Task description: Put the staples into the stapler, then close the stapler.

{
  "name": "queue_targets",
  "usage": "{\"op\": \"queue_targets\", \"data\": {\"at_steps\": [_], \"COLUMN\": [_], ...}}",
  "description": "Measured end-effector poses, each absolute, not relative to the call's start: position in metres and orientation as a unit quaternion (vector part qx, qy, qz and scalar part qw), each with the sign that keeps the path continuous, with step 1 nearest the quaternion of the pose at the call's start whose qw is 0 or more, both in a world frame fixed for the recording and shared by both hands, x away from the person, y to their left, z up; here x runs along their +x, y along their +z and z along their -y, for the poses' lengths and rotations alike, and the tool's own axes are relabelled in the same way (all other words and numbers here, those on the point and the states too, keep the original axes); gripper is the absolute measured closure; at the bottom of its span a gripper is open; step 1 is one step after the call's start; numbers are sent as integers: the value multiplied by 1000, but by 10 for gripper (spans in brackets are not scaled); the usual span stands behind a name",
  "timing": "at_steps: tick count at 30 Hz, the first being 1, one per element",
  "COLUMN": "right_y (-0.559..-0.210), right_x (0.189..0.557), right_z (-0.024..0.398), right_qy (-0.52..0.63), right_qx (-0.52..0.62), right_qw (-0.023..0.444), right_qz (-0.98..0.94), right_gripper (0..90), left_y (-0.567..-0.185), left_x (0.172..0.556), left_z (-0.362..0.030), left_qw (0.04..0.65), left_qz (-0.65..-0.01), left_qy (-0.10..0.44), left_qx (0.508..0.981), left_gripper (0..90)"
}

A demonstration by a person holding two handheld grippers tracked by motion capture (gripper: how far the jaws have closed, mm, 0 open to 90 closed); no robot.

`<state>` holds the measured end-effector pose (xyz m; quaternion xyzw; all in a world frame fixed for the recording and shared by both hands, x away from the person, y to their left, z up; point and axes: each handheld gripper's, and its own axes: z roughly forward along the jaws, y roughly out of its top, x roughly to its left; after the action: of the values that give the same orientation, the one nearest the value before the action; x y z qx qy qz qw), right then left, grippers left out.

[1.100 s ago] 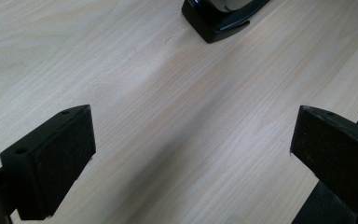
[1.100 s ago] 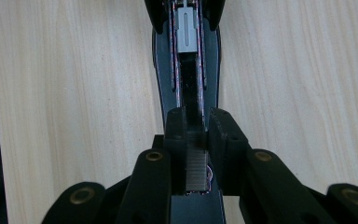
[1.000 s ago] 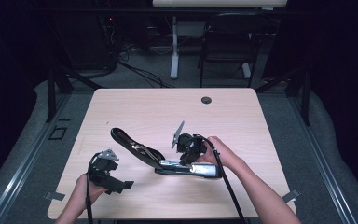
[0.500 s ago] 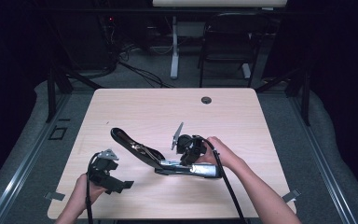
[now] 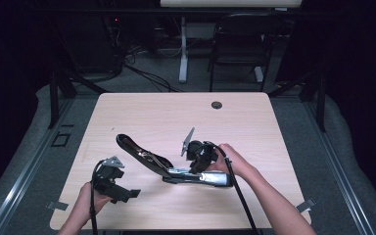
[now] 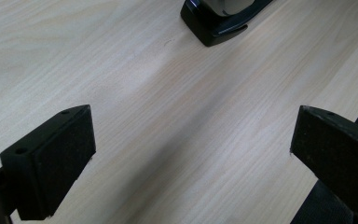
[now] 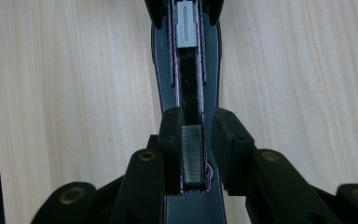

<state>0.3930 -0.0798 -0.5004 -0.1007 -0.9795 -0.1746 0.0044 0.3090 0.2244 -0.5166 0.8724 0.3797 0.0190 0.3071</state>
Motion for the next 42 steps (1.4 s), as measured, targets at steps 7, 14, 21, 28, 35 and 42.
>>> {"op": "queue_targets", "data": {"at_steps": [7, 14, 21, 28, 35, 42], "right_y": [-498, -494, -486, -478, -483, -486], "right_x": [392, 387, 382, 375, 367, 366], "right_z": [86, 102, 121, 142, 155, 165], "right_qy": [-185, -219, -264, -276, -269, -268], "right_qx": [-128, -163, -196, -232, -256, -273], "right_qw": [-5, -1, 11, -3, -13, -17], "right_qz": [974, 962, 944, 933, 928, 924], "right_gripper": [513, 246, 124, 58, 57, 72], "left_y": [-516, -516, -515, -515, -514, -512], "left_x": [309, 309, 309, 309, 309, 308], "left_z": [-225, -225, -225, -225, -224, -225], "left_qw": [317, 318, 318, 320, 321, 320], "left_qz": [-386, -389, -389, -387, -383, -391], "left_qy": [18, 20, 21, 21, 21, 36], "left_qx": [866, 864, 864, 865, 866, 862], "left_gripper": [0, 0, 0, 0, 0, 0]}}
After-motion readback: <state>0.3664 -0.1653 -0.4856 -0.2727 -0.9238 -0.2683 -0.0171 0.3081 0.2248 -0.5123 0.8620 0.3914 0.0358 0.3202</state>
